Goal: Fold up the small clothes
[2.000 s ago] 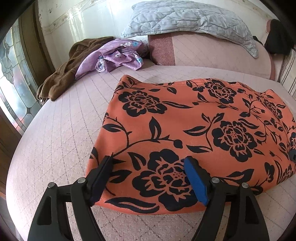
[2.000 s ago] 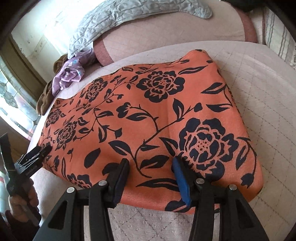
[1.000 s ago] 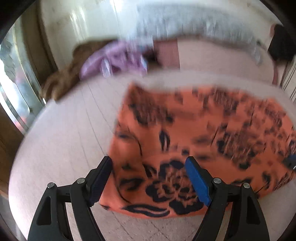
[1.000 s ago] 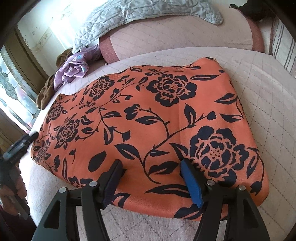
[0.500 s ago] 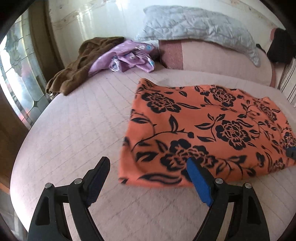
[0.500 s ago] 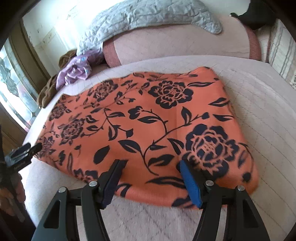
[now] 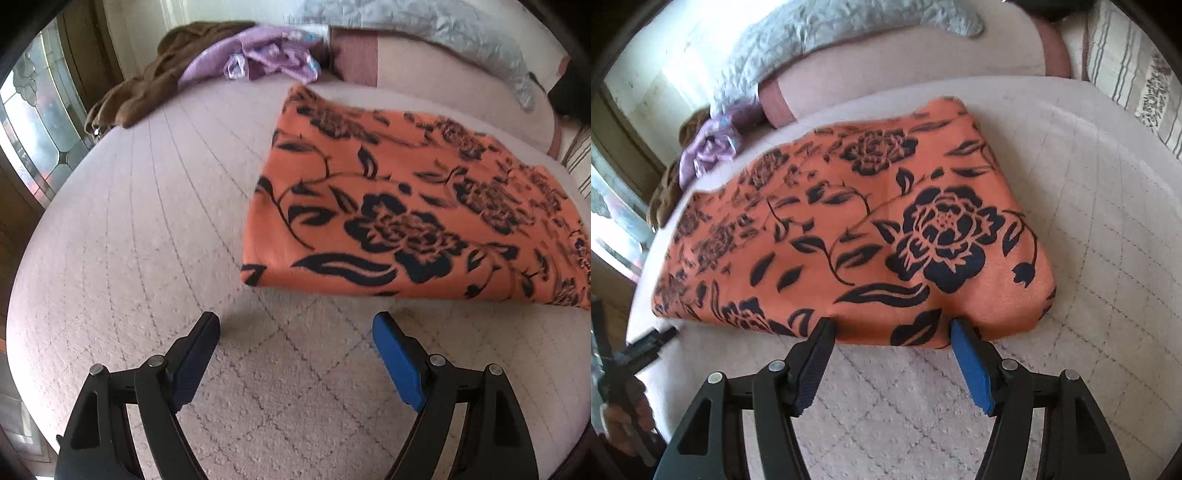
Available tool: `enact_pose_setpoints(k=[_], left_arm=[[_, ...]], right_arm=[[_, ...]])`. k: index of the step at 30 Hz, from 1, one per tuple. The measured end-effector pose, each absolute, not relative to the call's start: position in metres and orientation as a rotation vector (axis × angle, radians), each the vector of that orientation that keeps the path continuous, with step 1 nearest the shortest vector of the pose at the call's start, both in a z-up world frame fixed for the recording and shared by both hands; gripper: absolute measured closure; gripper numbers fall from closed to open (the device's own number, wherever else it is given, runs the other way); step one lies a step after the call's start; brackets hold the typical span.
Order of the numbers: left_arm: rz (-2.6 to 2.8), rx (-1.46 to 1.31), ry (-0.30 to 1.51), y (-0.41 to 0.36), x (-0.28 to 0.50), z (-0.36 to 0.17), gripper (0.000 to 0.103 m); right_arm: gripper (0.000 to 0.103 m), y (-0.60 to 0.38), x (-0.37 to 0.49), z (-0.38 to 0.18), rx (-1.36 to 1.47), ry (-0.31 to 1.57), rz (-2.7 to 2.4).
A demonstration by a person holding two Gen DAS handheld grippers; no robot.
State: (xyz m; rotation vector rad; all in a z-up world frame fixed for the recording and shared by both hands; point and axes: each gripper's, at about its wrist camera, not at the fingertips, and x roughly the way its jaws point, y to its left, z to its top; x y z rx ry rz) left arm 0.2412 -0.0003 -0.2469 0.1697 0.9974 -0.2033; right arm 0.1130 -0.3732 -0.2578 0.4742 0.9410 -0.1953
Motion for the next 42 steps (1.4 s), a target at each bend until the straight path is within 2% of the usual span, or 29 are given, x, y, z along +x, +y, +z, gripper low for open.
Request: enact_pose_setpoints(k=[4,7,13,20,25,26,27,28,29,30,33,35,36,37,38,39,40,41,42], left_arm=[[-0.257,0.085,0.927,0.011,0.231,-0.227,0.018],[-0.287,-0.029,0.905,0.021,0.234,-0.218,0.018],[-0.338,-0.203,0.969,0.025,0.253,-0.226,0.016],[-0.345,-0.386,1.019,0.032,0.272,-0.238,0.015],[-0.359,-0.529,0.996,0.041,0.281,-0.245,0.017],[-0.354,-0.546,0.987,0.042,0.283,-0.246,0.024],[-0.339,-0.553,0.983,0.042,0.285,-0.247,0.035],[-0.326,-0.556,0.985,0.043,0.287,-0.249,0.042],[-0.314,-0.558,0.987,0.044,0.289,-0.251,0.057],[-0.297,-0.564,0.987,0.046,0.29,-0.253,0.062],[-0.289,-0.598,0.982,0.049,0.293,-0.255,0.065],[-0.283,-0.596,0.983,0.048,0.295,-0.256,0.062],[-0.287,-0.6,0.978,0.047,0.295,-0.256,0.055],[-0.302,-0.603,0.968,0.044,0.294,-0.256,0.05],[-0.312,-0.596,0.963,0.042,0.293,-0.255,0.043],[-0.314,-0.569,0.958,0.038,0.293,-0.254,0.043],[-0.309,-0.544,0.954,0.035,0.292,-0.253,0.043],[-0.296,-0.527,0.948,0.034,0.291,-0.252,0.052],[-0.273,-0.507,0.941,0.035,0.291,-0.252,0.072]], right_arm=[[0.034,-0.381,0.096,-0.234,0.552,0.803,-0.13],[0.033,-0.39,0.08,-0.233,0.727,0.739,-0.06],[0.026,-0.39,0.066,-0.252,0.958,0.731,0.024],[0.025,-0.397,0.075,-0.287,1.165,0.773,0.053],[0.025,-0.418,0.082,-0.306,1.296,0.687,-0.002],[0.025,-0.421,0.086,-0.306,1.3,0.666,-0.013],[0.025,-0.424,0.091,-0.308,1.305,0.651,-0.021],[0.025,-0.427,0.094,-0.309,1.311,0.637,-0.029],[0.025,-0.43,0.097,-0.311,1.323,0.612,-0.043],[0.025,-0.433,0.099,-0.313,1.343,0.583,-0.061],[0.026,-0.437,0.106,-0.31,1.332,0.523,-0.098],[0.029,-0.437,0.114,-0.308,1.283,0.524,-0.13],[0.037,-0.435,0.119,-0.306,1.247,0.539,-0.152],[0.052,-0.433,0.12,-0.304,1.217,0.547,-0.168],[0.063,-0.432,0.121,-0.304,1.183,0.564,-0.182],[0.075,-0.432,0.123,-0.307,1.162,0.591,-0.195],[0.078,-0.433,0.124,-0.311,1.162,0.607,-0.2],[0.078,-0.433,0.124,-0.311,1.157,0.602,-0.2],[0.078,-0.431,0.124,-0.309,1.139,0.606,-0.203]])
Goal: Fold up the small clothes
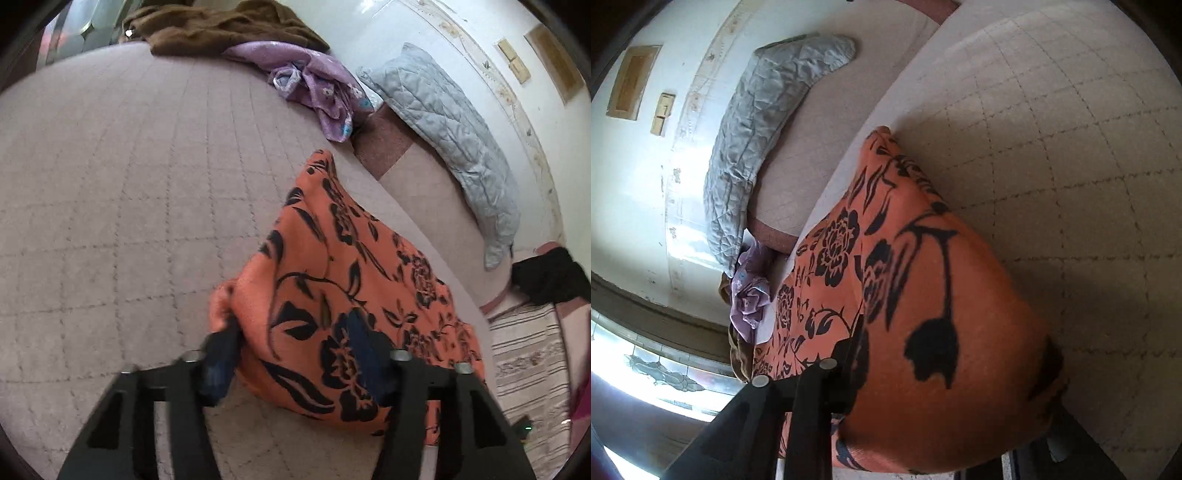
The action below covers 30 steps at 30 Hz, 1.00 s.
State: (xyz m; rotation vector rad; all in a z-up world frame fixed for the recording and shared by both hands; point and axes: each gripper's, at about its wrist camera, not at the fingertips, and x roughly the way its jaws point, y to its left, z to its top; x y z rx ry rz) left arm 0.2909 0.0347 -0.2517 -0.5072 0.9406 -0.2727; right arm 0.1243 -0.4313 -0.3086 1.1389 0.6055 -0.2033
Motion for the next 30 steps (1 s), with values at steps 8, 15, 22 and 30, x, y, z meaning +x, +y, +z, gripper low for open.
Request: enact_pose_setpoints(k=[8,15,22,30], left_arm=[[-0.314,-0.454,0.854,0.036,0.281,-0.234,0.082],[-0.351,-0.462,0.82,0.053,0.243,-0.209,0.083],[-0.338,-0.404,0.857,0.067,0.194,-0.215,0.082],[-0.205,-0.315,0.9,0.085,0.18,-0.214,0.07]], right_arm=[[0.082,-0.404,0.131,-0.283,0.867,0.611,-0.262],[0.083,-0.39,0.11,-0.245,0.768,0.533,-0.249],[0.083,-0.378,0.053,-0.23,0.786,0.58,-0.222],[0.071,-0.402,0.03,-0.267,1.025,0.771,-0.252]])
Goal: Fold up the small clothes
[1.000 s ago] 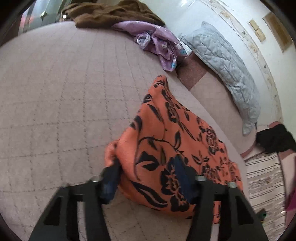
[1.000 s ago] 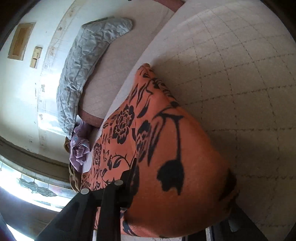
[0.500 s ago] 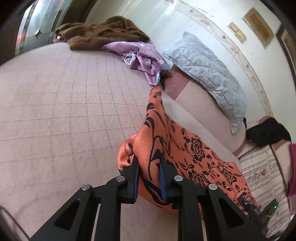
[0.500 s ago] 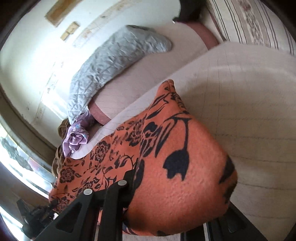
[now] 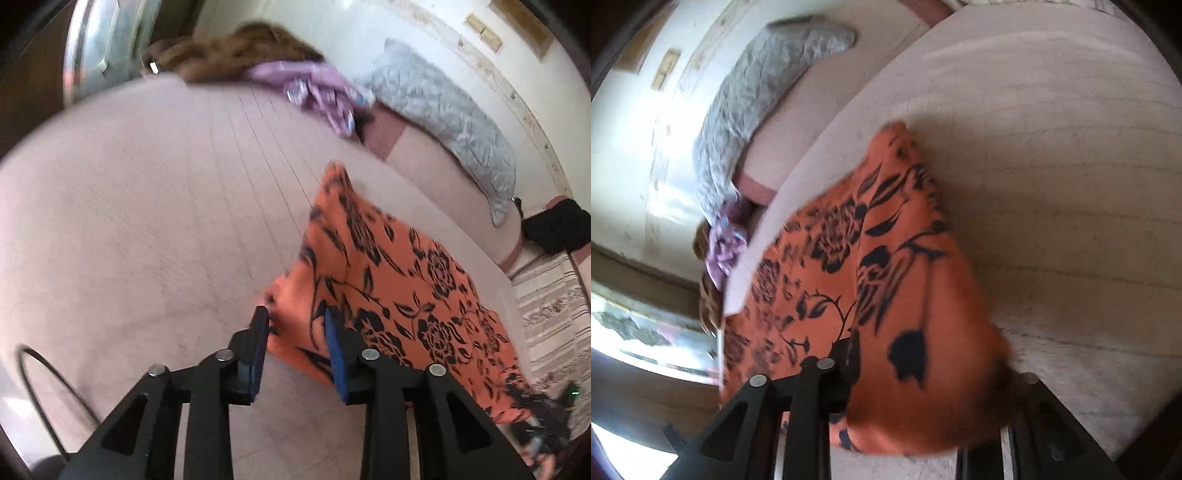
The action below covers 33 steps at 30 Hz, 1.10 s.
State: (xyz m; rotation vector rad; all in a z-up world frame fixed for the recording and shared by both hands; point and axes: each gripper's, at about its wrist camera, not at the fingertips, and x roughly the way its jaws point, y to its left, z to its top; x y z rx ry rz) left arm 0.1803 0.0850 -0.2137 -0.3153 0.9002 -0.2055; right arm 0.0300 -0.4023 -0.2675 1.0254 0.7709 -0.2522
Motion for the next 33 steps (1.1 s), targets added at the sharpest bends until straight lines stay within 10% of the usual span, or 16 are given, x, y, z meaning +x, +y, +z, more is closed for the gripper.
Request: enact_pose_setpoints(k=[5,13,23,33], left_arm=[[-0.162,-0.231,0.79,0.102,0.157,-0.186,0.065],[-0.209,-0.095,0.755,0.055,0.164,-0.183,0.064],[-0.102,0.054,0.959,0.034,0.212,-0.242,0.048],[-0.125,0.048,0.787,0.022,0.201,-0.214,0.045]], right_arm=[[0.047,-0.405,-0.01,-0.226,0.873,0.684,-0.42],[0.064,-0.368,0.006,-0.184,0.686,0.613,-0.235],[0.063,-0.265,0.07,-0.252,0.499,0.915,0.028],[0.064,-0.283,0.153,-0.224,0.494,0.865,-0.019]])
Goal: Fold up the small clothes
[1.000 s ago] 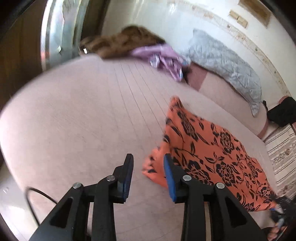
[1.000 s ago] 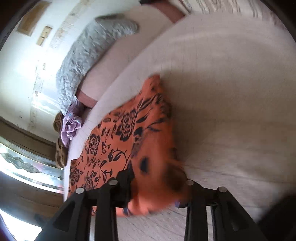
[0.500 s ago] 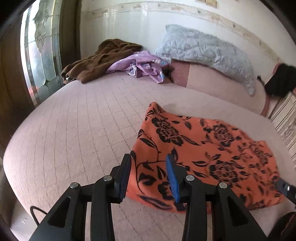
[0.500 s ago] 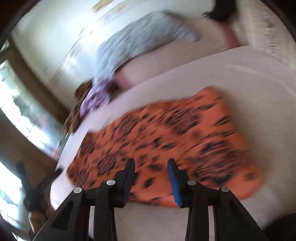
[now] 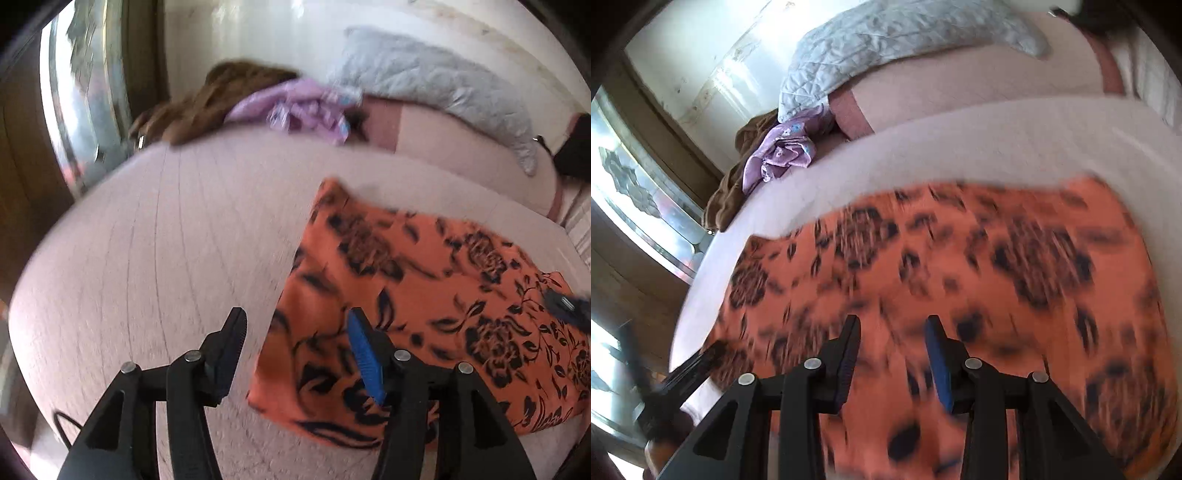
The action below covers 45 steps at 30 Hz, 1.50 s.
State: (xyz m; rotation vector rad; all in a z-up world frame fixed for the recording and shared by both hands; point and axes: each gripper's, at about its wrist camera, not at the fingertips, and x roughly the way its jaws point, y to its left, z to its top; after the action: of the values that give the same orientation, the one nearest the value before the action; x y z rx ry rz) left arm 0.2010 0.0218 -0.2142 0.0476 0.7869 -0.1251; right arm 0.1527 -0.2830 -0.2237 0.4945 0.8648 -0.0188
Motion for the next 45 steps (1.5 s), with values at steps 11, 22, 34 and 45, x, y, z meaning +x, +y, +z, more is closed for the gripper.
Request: enact_pose_setpoints(k=[11,22,34,45], left_arm=[[-0.136,0.173,0.868,0.005,0.207,-0.236,0.041],[-0.117,0.246,0.871,0.0,0.202,-0.242,0.039],[-0.124,0.249,0.862,0.004,0.185,-0.241,0.039],[-0.059,0.078,0.823,0.037,0.192,-0.221,0.039]], right_arm=[[0.064,-0.291,0.274,-0.256,0.424,1.01,-0.087],[0.067,-0.399,0.172,-0.24,0.501,0.976,-0.346],[0.072,-0.338,0.106,-0.229,0.486,0.954,-0.078],[0.072,-0.283,0.114,-0.216,0.446,0.949,0.05]])
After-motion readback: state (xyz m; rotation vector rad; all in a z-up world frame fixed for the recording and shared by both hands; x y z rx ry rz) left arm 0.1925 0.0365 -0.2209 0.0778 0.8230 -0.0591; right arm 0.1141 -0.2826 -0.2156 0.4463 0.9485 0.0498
